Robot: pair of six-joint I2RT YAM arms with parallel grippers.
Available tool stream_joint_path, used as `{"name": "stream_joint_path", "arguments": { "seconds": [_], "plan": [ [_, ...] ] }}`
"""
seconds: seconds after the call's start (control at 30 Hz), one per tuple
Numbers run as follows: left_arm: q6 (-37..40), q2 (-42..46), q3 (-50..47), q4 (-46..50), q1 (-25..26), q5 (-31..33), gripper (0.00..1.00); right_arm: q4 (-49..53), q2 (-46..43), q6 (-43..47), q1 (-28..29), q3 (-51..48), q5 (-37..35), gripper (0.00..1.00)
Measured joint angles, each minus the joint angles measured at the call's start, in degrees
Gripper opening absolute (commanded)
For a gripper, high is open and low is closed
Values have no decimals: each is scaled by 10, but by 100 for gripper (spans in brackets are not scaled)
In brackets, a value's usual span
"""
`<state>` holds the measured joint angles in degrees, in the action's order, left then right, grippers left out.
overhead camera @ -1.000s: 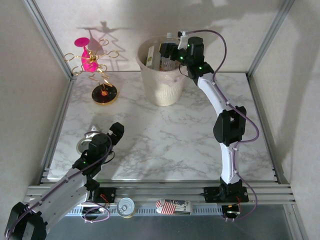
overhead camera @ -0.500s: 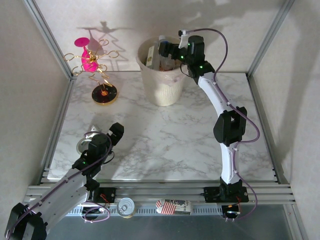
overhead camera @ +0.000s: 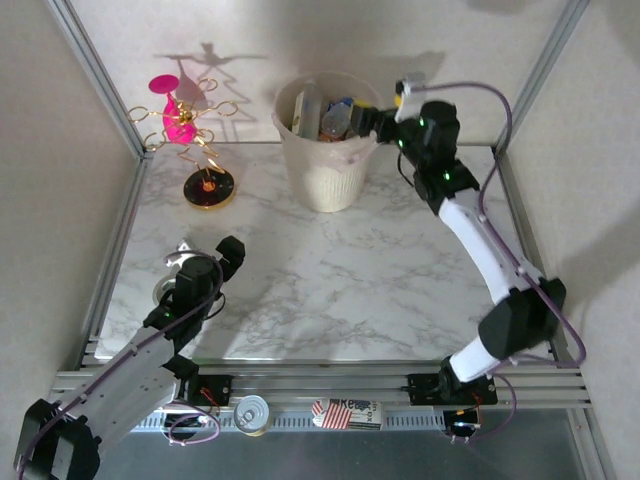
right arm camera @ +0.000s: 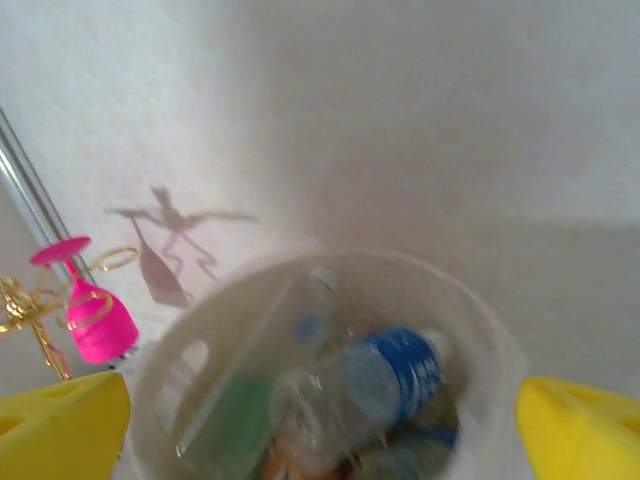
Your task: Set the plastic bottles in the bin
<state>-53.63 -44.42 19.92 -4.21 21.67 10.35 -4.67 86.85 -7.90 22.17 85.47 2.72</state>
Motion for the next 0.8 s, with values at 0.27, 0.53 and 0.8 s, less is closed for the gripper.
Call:
{"name": "stream_joint_path", "arguments": {
  "seconds": [0.27, 0.53, 0.8],
  "plan": [
    [78, -79, 57, -5, -32, 68, 100, -56, -158, -13, 0, -353, -116, 99],
    [194, -140, 76, -51, -65, 181, 100, -100, -179, -22, -1, -524, -230, 99],
    [303, -187, 31, -200, -80, 247, 100, -186, -103, 1, -3, -554, -273, 99]
  ]
}}
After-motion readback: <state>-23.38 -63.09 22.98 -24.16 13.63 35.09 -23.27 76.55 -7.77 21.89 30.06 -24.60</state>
